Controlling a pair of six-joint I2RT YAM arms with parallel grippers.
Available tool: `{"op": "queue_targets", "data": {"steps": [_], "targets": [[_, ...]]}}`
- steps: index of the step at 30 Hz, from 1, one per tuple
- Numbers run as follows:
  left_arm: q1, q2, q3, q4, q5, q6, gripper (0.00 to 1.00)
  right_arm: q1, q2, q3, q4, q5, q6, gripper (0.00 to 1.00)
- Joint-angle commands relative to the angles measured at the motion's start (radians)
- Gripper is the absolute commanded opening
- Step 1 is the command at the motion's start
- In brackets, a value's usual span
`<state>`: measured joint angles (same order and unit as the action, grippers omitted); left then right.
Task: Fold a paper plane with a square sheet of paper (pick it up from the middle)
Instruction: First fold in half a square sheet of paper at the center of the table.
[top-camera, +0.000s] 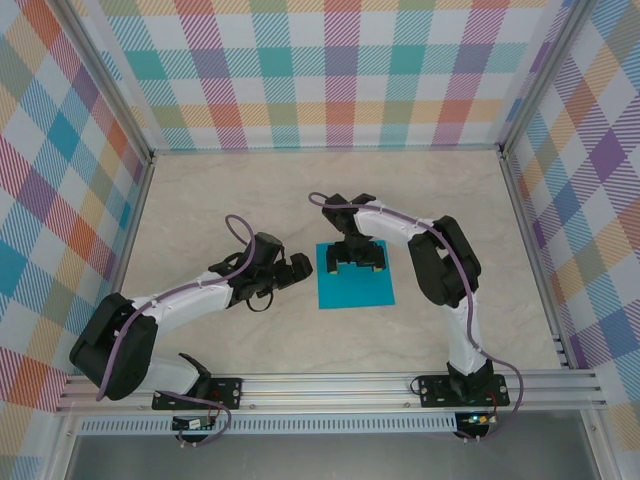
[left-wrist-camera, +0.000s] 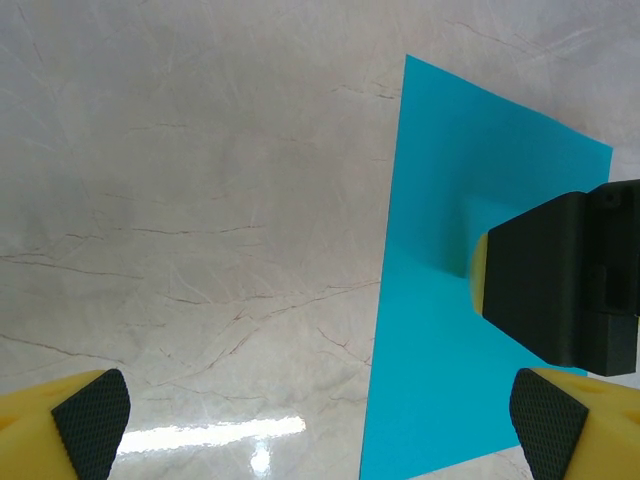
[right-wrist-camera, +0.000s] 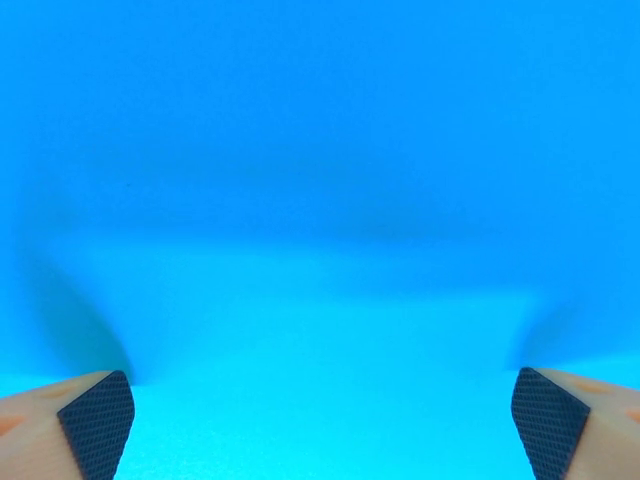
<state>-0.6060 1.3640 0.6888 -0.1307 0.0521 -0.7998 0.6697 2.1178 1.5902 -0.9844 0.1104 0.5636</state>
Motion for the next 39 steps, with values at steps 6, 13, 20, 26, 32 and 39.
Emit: {"op": "queue_targets", "data": {"steps": [6, 13, 20, 26, 32, 39], "targets": [[-0.003, -0.017, 0.018, -0.023, -0.001, -0.010, 1.00, 0.019, 0.032, -0.050, 0.022, -0.016, 0.022, 1.00], [-0.003, -0.019, 0.017, -0.030, -0.004, -0.007, 1.00, 0.019, 0.056, -0.132, 0.074, -0.041, 0.038, 0.98], [-0.003, -0.021, 0.017, -0.033, -0.003, -0.008, 1.00, 0.019, 0.019, -0.107, 0.067, -0.039, 0.020, 0.94], [-0.004, -0.029, 0.019, -0.041, -0.008, -0.006, 1.00, 0.019, -0.004, -0.064, 0.041, -0.028, 0.012, 0.90], [-0.003, -0.037, 0.017, -0.048, -0.012, -0.007, 1.00, 0.018, -0.058, -0.062, 0.043, -0.009, 0.010, 0.69], [-0.002, -0.049, 0.018, -0.060, -0.027, -0.021, 1.00, 0.006, -0.148, -0.080, 0.077, -0.055, -0.005, 0.41]]}}
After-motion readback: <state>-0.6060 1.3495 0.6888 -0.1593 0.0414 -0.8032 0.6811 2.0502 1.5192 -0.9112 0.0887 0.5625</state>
